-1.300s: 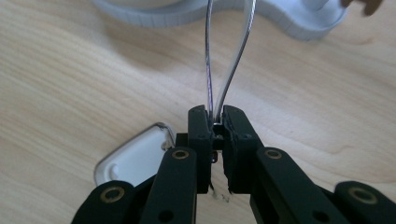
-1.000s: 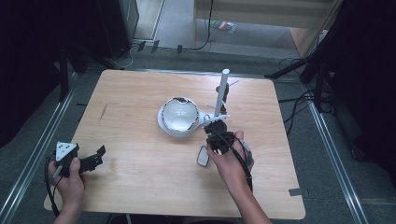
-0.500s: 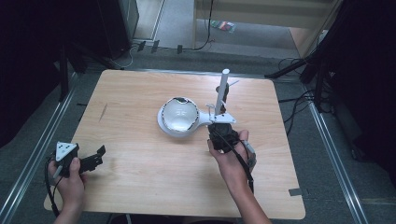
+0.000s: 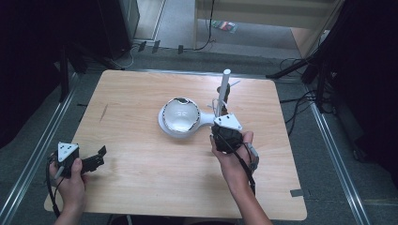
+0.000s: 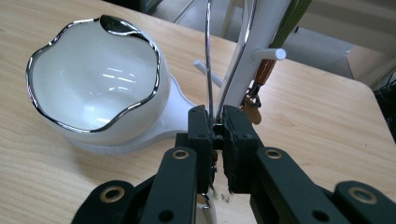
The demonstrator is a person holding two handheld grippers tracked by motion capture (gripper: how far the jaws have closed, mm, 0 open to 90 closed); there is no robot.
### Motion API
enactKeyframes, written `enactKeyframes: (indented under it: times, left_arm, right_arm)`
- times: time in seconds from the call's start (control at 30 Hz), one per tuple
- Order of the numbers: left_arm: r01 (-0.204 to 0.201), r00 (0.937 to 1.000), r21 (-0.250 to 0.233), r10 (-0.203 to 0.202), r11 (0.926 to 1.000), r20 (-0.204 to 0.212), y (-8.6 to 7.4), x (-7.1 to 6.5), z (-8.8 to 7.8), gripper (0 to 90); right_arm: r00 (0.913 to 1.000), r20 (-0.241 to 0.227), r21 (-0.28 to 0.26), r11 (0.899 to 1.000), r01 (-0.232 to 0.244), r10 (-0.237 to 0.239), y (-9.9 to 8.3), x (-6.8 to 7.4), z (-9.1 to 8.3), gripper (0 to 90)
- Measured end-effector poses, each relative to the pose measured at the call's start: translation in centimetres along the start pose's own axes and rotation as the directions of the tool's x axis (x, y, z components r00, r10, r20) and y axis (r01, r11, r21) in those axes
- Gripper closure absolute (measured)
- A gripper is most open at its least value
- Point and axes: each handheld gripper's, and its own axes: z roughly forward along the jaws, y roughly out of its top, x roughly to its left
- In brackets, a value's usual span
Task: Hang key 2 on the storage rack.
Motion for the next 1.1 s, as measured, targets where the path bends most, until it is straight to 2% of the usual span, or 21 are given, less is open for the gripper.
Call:
enactKeyframes:
  times: [0.3, 0.5, 1.1]
  left_arm:
    - [0.0, 1.0, 0.006, 0.0, 1.0, -0.002, 0.0, 0.0, 0.0, 0.0]
    - [0.002, 1.0, 0.005, -0.002, 1.0, -0.002, 0.0, 0.0, 0.0, 0.0]
    - [0.001, 1.0, 0.004, -0.001, 1.0, -0.003, 0.0, 0.0, 0.0, 0.0]
  right_arm:
    - [0.9994, 0.035, -0.069, 0.998, -0.005, 0.007, 0.1, -0.3, -0.6, 83.4]
    - [0.9987, 0.05, -0.09, 0.996, -0.006, 0.011, 0.1, -0.6, -0.7, 83.4]
    - [0.9964, 0.078, -0.09, 0.996, -0.027, 0.034, -0.2, -1.5, -0.4, 83.4]
